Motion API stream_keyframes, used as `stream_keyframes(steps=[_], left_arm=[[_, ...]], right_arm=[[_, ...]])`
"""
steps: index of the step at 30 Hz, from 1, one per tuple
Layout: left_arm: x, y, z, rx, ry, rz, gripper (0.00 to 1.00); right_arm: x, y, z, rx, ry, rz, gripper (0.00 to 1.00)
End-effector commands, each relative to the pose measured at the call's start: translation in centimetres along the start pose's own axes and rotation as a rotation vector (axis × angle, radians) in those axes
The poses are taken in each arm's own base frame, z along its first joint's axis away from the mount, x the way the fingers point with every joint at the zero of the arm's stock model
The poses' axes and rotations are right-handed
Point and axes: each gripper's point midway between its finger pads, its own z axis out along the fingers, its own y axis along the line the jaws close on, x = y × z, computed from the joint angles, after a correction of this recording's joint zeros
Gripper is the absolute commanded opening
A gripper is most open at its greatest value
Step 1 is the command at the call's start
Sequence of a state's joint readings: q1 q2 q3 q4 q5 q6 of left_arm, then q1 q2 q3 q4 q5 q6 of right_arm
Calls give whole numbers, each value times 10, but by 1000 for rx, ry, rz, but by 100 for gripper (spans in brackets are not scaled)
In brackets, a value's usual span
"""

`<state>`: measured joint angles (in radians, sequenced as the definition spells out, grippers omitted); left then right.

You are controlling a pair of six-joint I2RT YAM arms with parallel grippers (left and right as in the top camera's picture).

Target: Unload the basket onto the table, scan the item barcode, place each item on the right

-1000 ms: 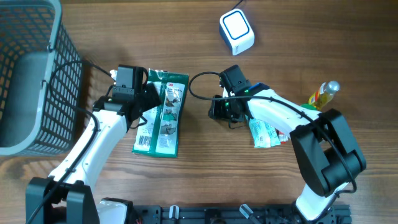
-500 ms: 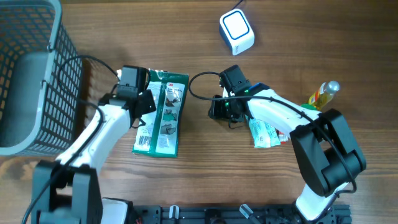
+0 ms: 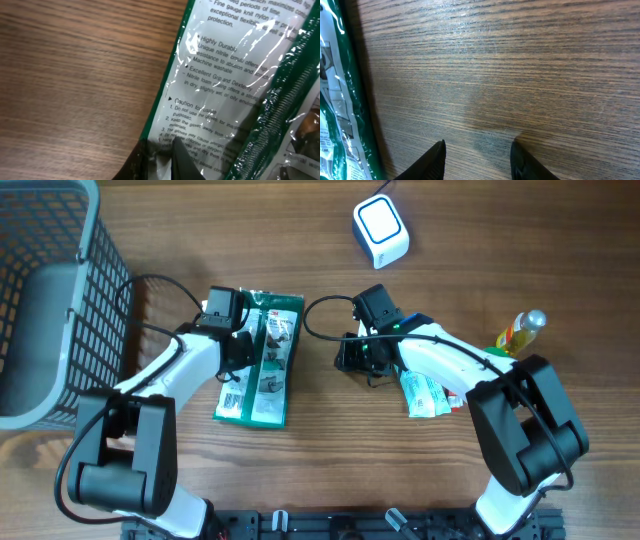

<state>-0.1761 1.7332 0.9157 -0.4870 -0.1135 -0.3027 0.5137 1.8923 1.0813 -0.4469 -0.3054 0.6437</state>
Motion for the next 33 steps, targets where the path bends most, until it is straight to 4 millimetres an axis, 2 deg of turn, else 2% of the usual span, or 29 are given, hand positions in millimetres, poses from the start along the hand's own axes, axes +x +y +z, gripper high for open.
stream_keyframes(steps=[1,4,6,17,24,28,31,33], left_arm=[[28,-19,14,119,129,11,7],[37,-30,11,186,177,3,7],[42,-32,10,201,198,2,7],[67,-55,4,202,254,60,6],[73,-68,3,205,258,58,6],[74,-69,6,204,262,61,6],[76,-69,9,201,270,61,6],[76,-69,10,200,271,57,6]], right_arm=[[30,-35,27,106,88,38,43],[30,-35,27,106,89,38,44],[30,-35,27,106,89,38,47],[34,-35,26,107,105,41,50],[50,-14,25,-19,199,29,52],[57,-11,24,-39,233,39,49],[61,-13,25,-34,240,41,41],[67,-16,27,-28,250,42,41]])
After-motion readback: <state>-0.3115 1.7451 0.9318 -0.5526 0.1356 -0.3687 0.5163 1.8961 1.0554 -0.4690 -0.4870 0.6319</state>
